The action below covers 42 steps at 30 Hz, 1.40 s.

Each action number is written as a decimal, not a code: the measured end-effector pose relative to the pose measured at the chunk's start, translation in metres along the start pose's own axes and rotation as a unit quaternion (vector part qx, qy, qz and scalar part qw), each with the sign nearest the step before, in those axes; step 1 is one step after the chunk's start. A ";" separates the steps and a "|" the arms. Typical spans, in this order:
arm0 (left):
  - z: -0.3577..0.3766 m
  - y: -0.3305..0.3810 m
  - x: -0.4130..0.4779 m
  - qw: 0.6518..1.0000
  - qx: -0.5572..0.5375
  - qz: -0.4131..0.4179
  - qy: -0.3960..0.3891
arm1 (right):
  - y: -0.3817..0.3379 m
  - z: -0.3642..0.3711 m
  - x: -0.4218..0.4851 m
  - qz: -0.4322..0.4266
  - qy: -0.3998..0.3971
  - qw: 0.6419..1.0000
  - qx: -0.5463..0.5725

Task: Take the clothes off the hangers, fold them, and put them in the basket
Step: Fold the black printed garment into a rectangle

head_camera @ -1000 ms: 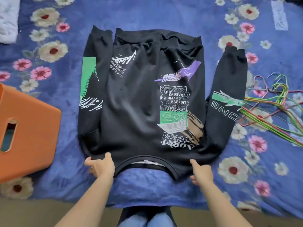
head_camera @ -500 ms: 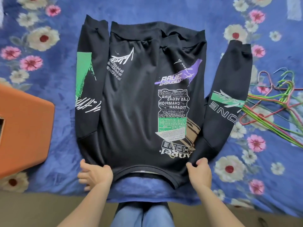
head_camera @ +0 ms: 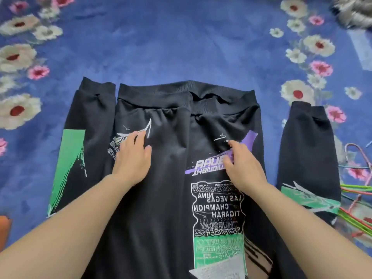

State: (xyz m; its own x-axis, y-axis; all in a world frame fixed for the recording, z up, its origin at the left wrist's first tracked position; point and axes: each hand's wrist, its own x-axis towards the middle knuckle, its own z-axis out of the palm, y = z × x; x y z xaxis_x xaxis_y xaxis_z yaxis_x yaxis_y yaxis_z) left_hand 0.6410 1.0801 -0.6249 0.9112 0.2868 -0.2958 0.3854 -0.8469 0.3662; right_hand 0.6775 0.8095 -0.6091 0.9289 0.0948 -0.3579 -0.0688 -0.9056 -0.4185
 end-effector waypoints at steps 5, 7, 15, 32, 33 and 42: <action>-0.016 0.015 0.090 0.996 -0.045 -0.013 0.071 | -0.004 -0.016 0.100 -0.031 0.071 0.997 -0.006; -0.016 0.017 0.118 0.996 -0.030 -0.011 0.088 | -0.004 -0.020 0.130 -0.042 0.047 0.998 -0.025; -0.028 -0.003 0.152 0.998 0.063 0.012 0.019 | -0.011 -0.032 0.150 -0.019 0.021 0.984 -0.174; -0.028 0.011 0.162 0.979 -0.084 -0.052 0.179 | -0.017 -0.027 0.175 0.044 0.173 0.980 0.086; -0.016 0.019 0.150 0.986 -0.048 -0.033 0.157 | -0.020 -0.016 0.165 -0.007 0.161 0.987 0.026; 0.023 -0.012 0.135 0.990 0.109 -0.057 0.073 | 0.049 -0.016 0.170 -0.025 0.029 0.990 -0.134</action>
State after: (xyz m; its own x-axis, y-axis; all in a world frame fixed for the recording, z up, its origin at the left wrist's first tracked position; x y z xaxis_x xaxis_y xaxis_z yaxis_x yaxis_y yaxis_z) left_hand 0.7563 1.1187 -0.6892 0.8813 0.4334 -0.1884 0.4603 -0.8775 0.1348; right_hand 0.8384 0.7742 -0.6770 0.9484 0.1253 -0.2913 0.0692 -0.9783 -0.1955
